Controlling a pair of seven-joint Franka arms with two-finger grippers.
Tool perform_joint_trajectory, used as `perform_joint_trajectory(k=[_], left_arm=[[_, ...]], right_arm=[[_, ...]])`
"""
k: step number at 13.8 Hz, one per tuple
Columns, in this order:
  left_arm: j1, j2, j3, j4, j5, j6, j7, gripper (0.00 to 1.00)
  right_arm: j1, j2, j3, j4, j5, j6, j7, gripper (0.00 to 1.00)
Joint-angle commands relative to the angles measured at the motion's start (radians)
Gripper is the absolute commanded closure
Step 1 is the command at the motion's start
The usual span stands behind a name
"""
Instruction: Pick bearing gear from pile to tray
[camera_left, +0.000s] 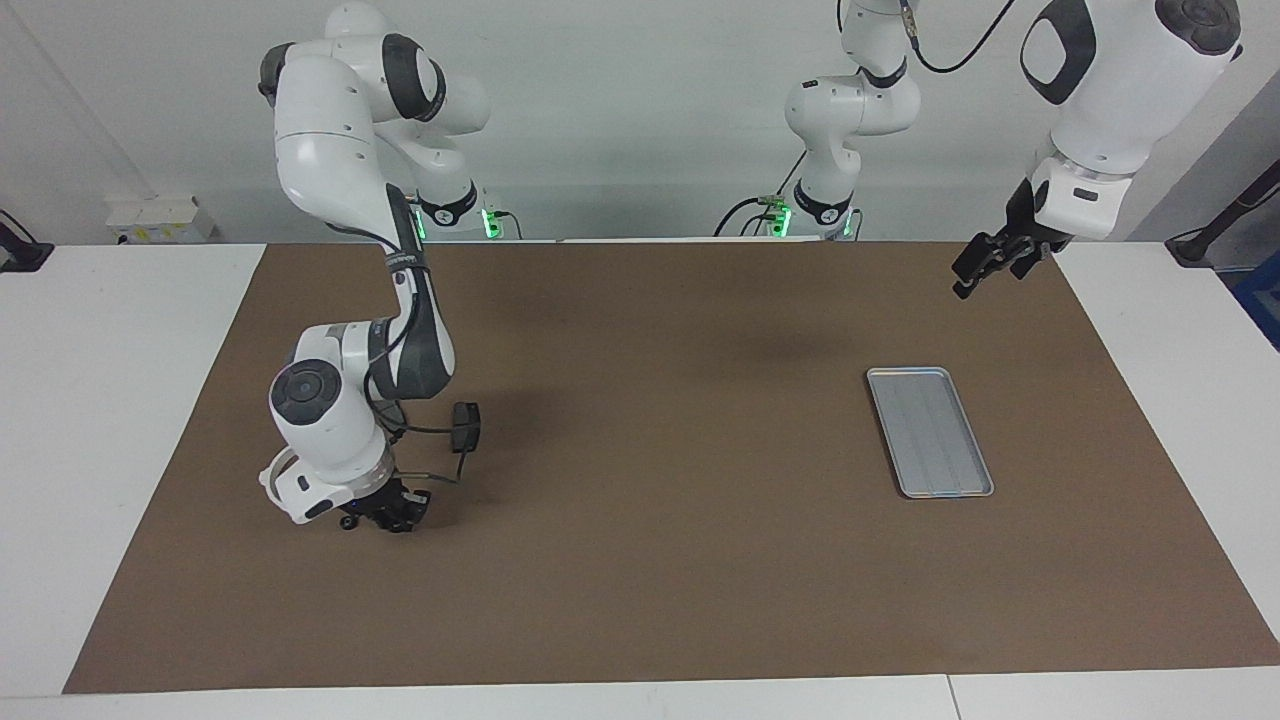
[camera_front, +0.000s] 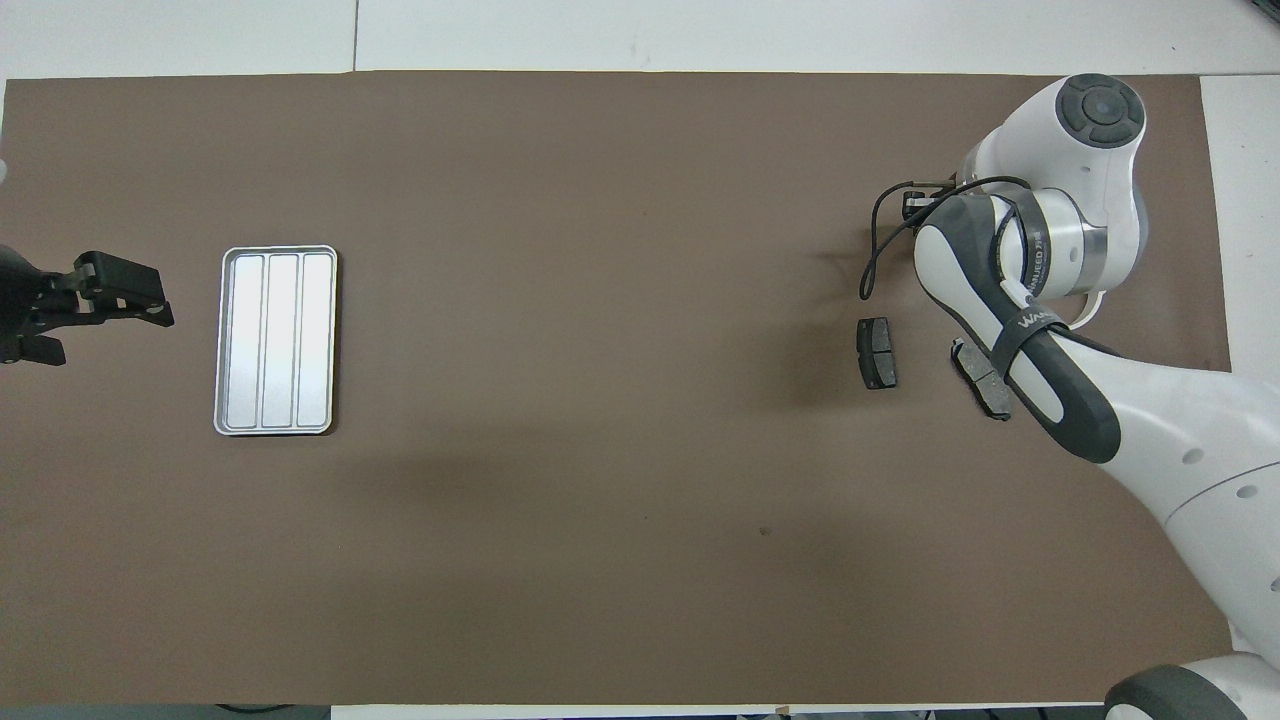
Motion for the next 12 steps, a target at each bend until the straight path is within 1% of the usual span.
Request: perform_joint_trajectory(k=[1, 3, 5, 6, 8, 11, 12], left_arm=[[0.006, -0.022, -0.006, -0.021, 0.003, 0.003, 0.008, 0.0], [0.006, -0.022, -0.006, -0.021, 0.003, 0.002, 0.008, 0.0], [0.006, -0.022, -0.006, -0.021, 0.003, 0.003, 0.008, 0.0], [0.006, -0.022, -0.006, -0.021, 0.003, 0.003, 0.008, 0.0], [0.006, -0.022, -0.006, -0.021, 0.003, 0.002, 0.008, 0.0], [0.006, -0.022, -0.006, -0.021, 0.003, 0.003, 0.008, 0.0], [0.006, -0.022, -0.006, -0.021, 0.003, 0.003, 0.006, 0.0]], right_arm=[[-0.013, 0.018, 0.006, 0.016, -0.024, -0.02, 0.023, 1.0], [-0.01, 0.015, 0.006, 0.02, -0.025, -0.061, 0.022, 1.0], [0.004, 0.005, 0.007, 0.092, -0.015, -0.147, 0.025, 1.0], [0.009, -0.006, 0.009, 0.103, -0.006, -0.187, 0.028, 1.0], [0.015, -0.052, 0.02, 0.102, 0.002, -0.209, 0.046, 1.0], [0.093, -0.092, 0.027, 0.102, 0.013, -0.273, 0.219, 1.0], [0.128, -0.104, 0.027, 0.103, 0.039, -0.293, 0.286, 1.0]])
